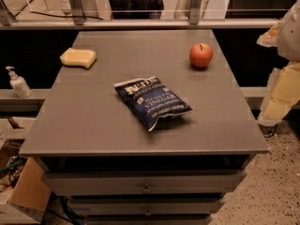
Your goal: Pick blue chip bag
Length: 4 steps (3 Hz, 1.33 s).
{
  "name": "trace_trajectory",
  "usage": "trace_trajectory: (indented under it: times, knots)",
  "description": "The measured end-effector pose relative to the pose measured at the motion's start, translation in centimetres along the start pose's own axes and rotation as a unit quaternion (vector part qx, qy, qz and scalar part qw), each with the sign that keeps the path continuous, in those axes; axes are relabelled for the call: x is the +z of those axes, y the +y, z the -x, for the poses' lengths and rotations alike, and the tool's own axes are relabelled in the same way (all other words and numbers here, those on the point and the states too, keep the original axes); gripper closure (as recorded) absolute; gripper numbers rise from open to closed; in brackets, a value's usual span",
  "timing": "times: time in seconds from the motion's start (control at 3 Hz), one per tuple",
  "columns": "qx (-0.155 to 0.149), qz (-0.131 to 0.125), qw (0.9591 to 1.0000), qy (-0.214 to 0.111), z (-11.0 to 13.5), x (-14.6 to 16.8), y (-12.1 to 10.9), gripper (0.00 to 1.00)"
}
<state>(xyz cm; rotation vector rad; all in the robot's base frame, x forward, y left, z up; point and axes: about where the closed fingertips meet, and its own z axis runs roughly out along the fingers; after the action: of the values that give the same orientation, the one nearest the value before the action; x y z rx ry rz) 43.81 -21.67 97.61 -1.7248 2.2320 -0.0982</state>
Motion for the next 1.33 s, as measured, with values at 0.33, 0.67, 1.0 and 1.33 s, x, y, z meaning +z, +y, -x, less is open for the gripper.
trace_trajectory:
  times: [0.33, 0.67, 1.0, 1.33]
  knots:
    - [0.0, 0.0, 1.0, 0.0, 0.0, 0.0, 0.0, 0.0]
    - [-0.007, -0.009, 0.9999, -0.008, 0.5, -0.2, 0.1, 0.0]
    - [-0.035, -0.01, 0.9989, -0.03, 2.7, 0.9, 1.5, 0.0]
    - [-0.069, 0.008, 0.9961, -0.055, 5.3, 4.1, 4.0, 0.0]
